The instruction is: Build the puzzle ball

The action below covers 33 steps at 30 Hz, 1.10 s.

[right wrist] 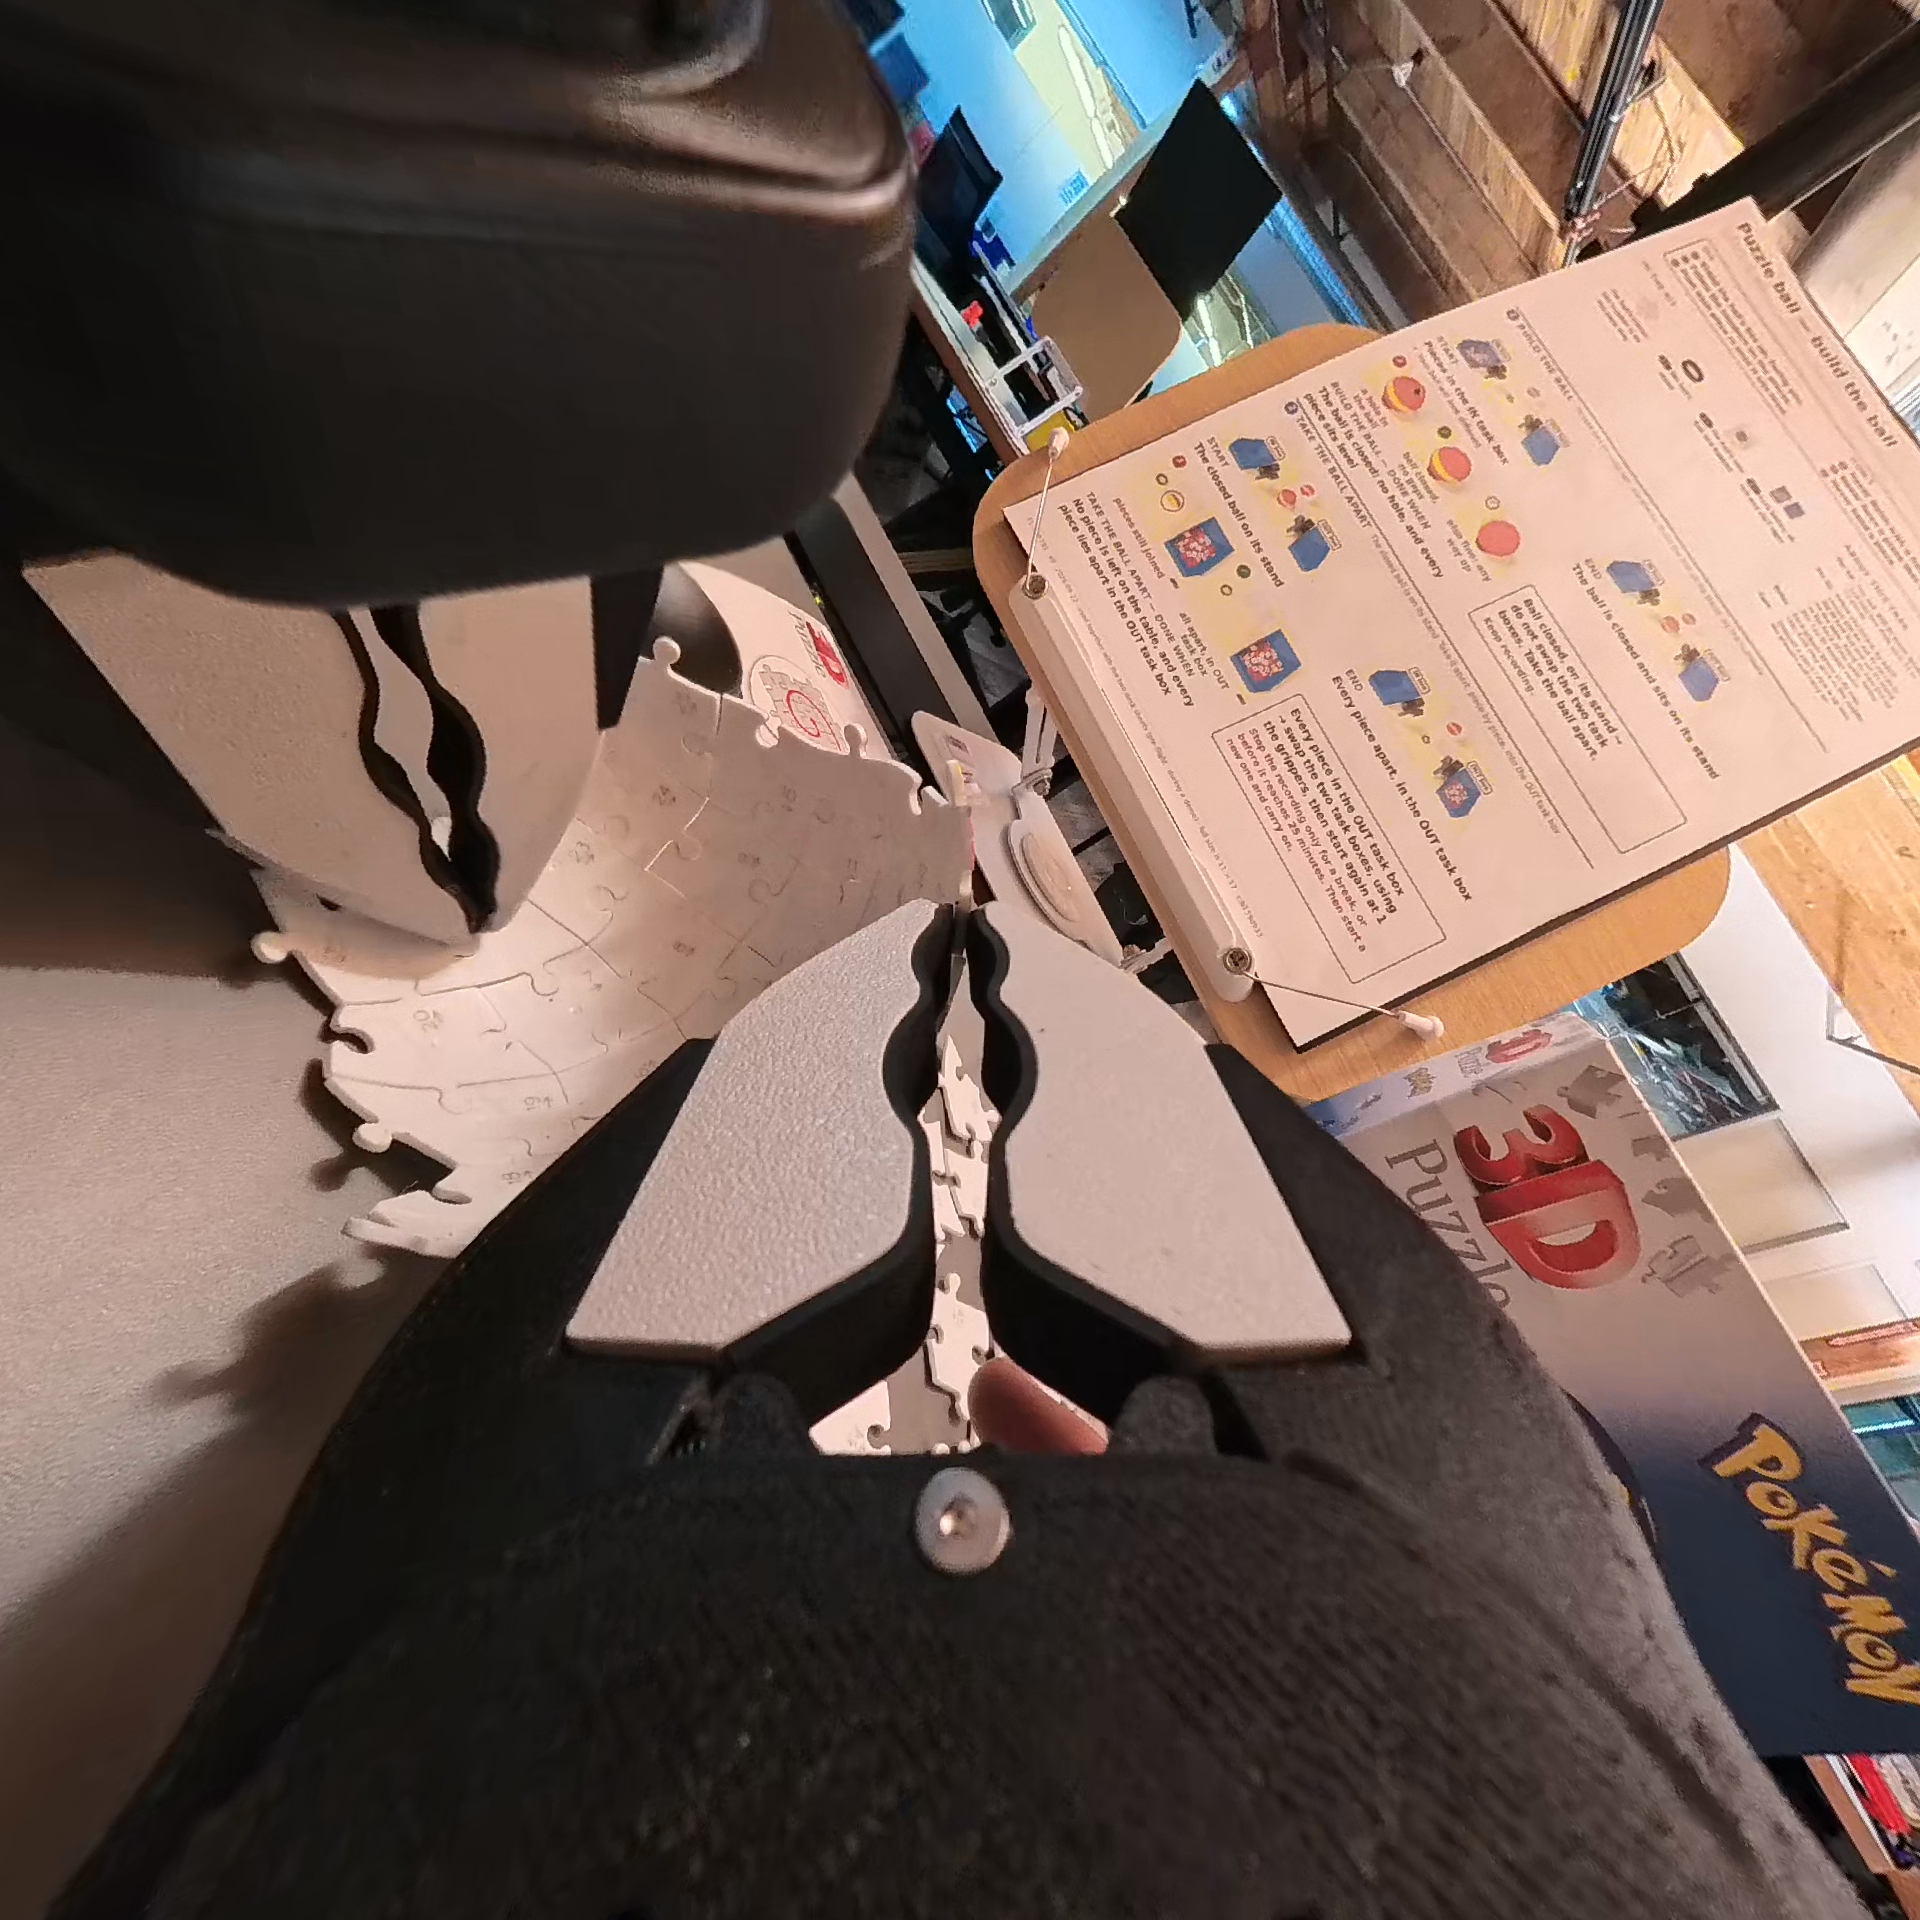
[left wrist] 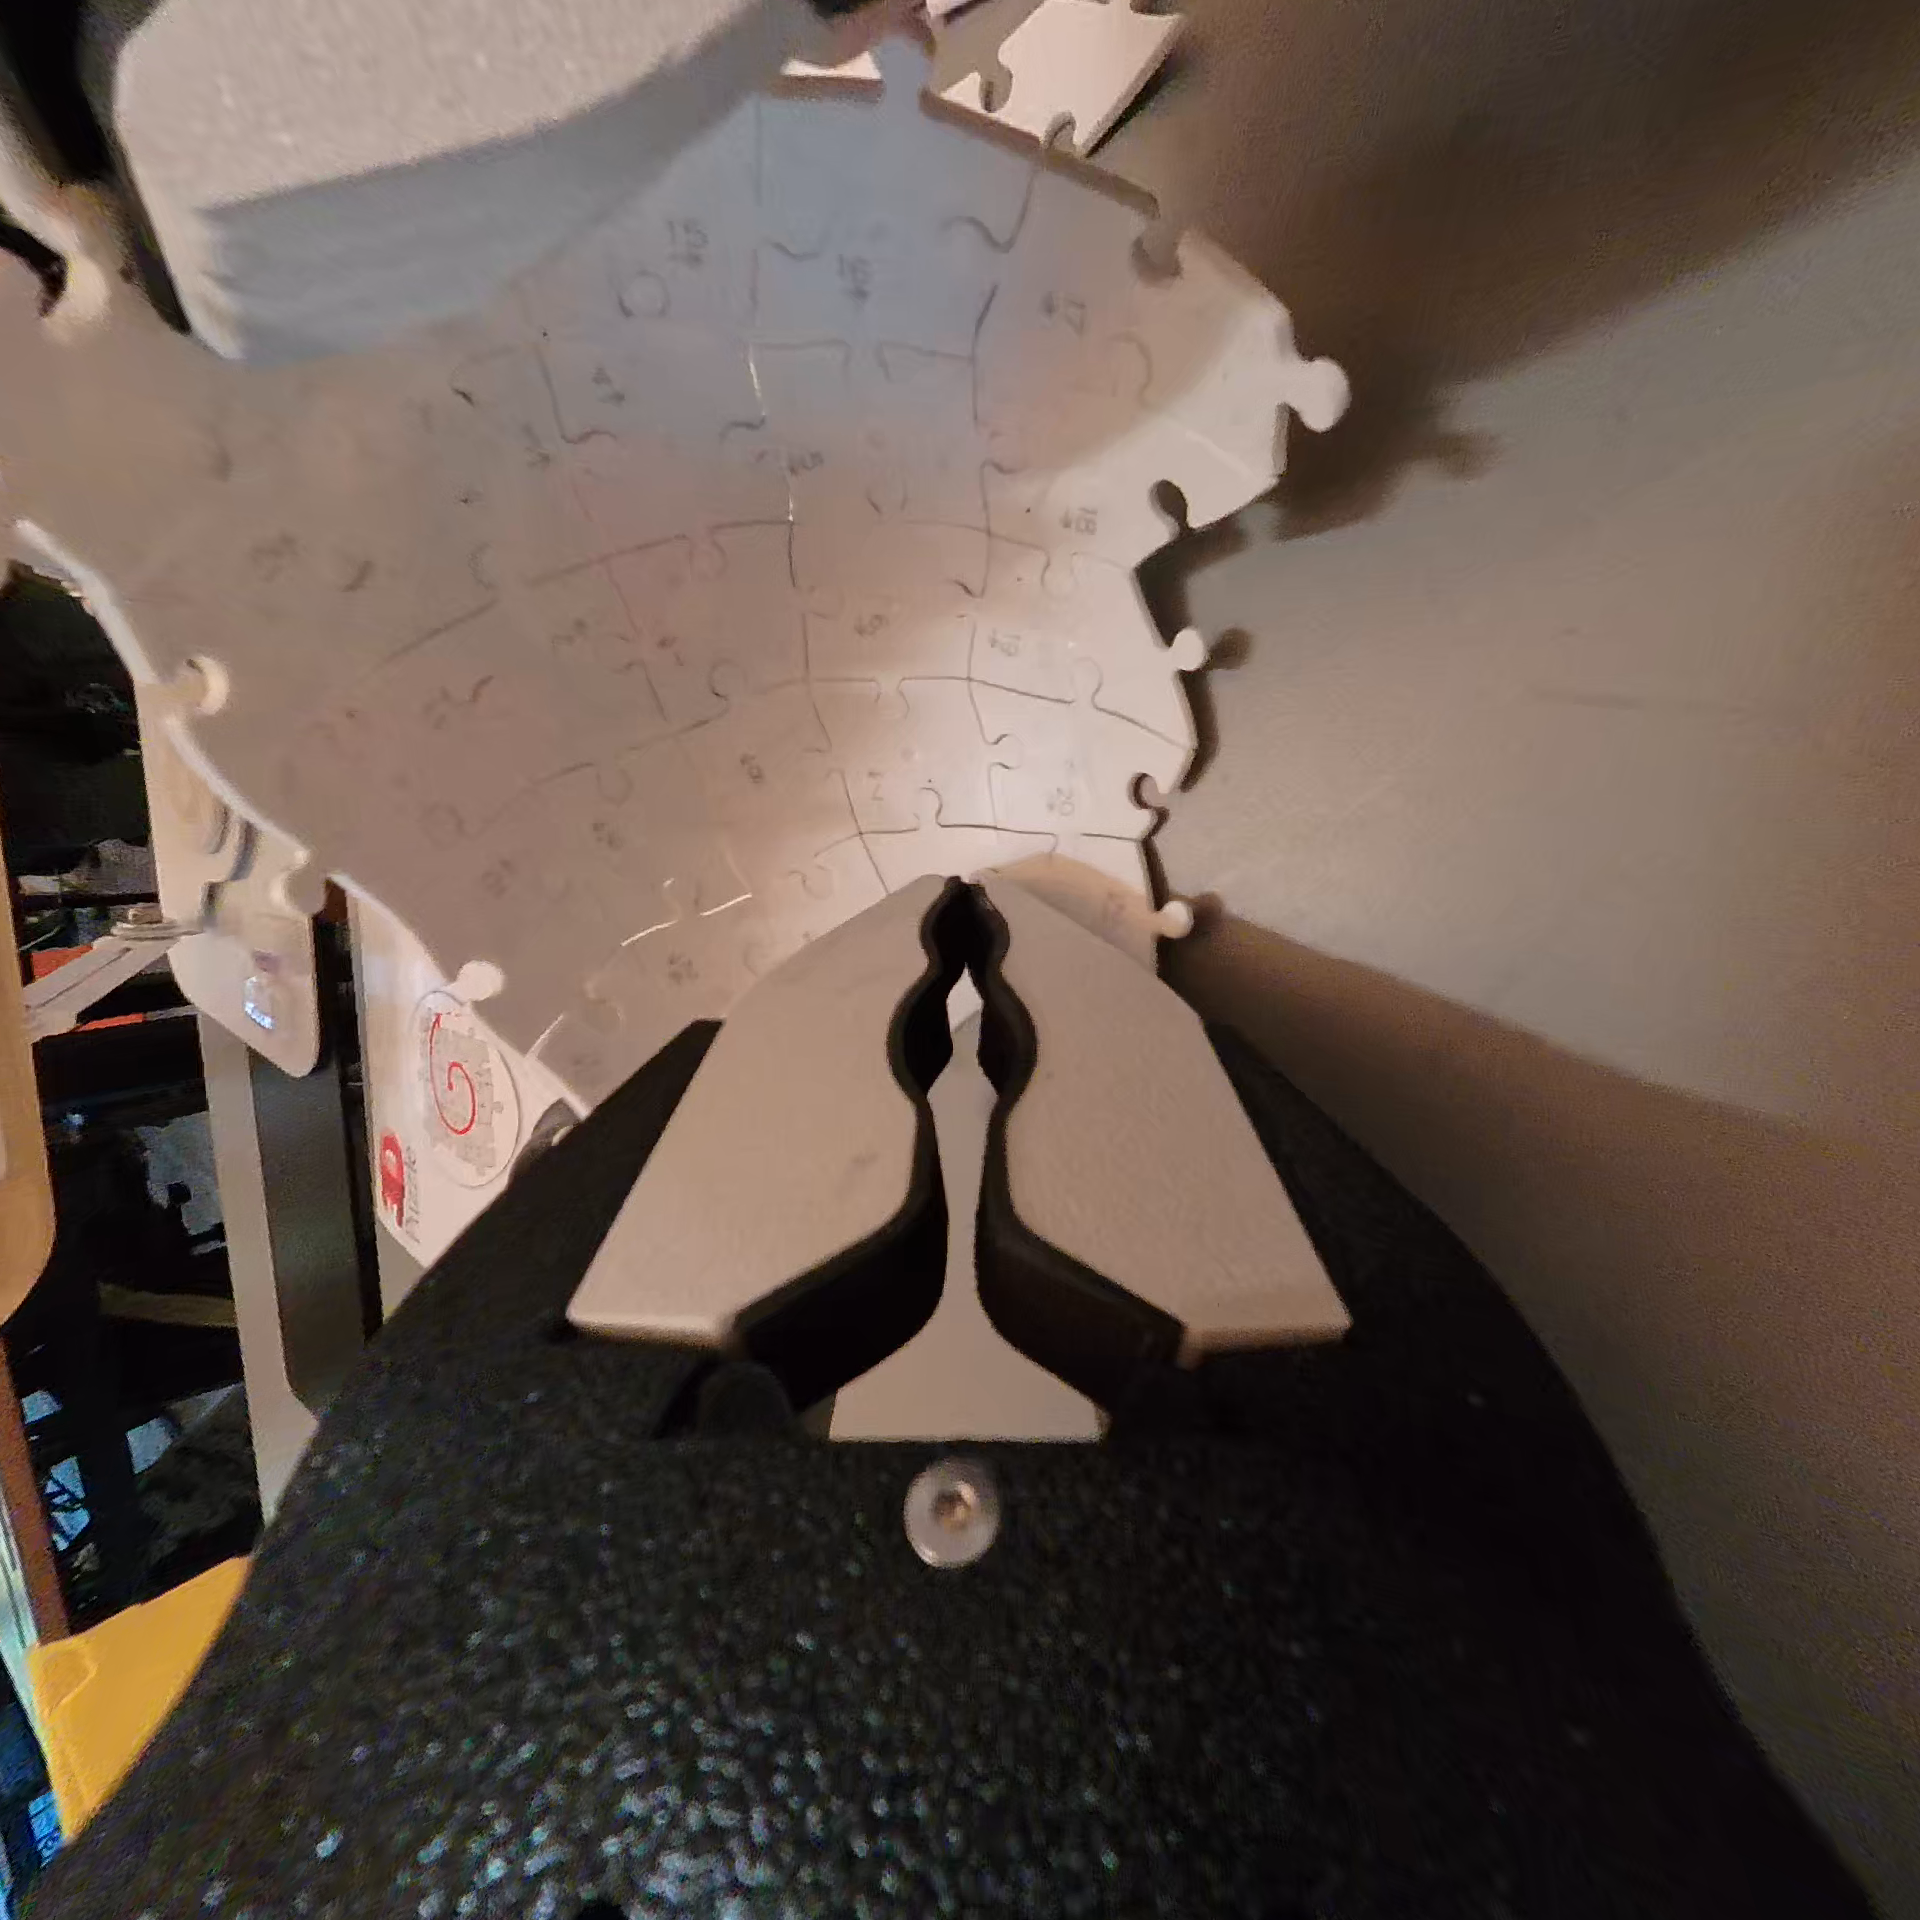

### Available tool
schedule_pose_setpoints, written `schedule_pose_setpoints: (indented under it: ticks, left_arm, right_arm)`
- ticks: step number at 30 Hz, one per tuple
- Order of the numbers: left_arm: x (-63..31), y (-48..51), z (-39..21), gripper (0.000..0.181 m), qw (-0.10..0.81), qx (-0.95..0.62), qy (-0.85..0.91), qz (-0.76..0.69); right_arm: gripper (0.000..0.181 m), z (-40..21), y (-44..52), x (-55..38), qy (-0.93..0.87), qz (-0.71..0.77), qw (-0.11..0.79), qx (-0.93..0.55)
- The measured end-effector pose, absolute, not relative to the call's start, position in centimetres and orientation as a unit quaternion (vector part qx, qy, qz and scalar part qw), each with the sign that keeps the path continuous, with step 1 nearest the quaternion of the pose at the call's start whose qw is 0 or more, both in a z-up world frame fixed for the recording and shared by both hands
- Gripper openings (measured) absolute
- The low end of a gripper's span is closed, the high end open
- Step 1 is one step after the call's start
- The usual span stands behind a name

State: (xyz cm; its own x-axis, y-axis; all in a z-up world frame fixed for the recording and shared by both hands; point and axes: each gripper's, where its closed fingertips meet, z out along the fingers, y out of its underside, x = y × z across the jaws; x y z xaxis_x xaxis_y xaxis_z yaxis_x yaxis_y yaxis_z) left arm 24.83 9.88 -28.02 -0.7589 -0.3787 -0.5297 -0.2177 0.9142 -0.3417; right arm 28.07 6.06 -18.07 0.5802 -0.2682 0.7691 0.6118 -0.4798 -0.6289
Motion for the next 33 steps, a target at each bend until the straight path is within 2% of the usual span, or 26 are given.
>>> schedule_pose_setpoints:
  ticks: [17,23,33]
  left_arm:
    - [25.1,9.5,-28.1,0.0,0.282,-0.167,0.934,-0.142]
    - [25.2,10.2,-26.6,0.0,0.305,-0.185,0.921,-0.155]
    - [24.9,9.8,-28.1,0.0,0.281,-0.17,0.935,-0.132]
  right_arm:
    - [0.003,-17.9,6.4,27.8,-0.121,-0.442,0.499,-0.736]
    - [0.003,-17.9,6.4,28.0,-0.12,-0.44,0.499,-0.737]
    - [0.003,-17.9,6.4,28.0,-0.12,-0.441,0.498,-0.737]
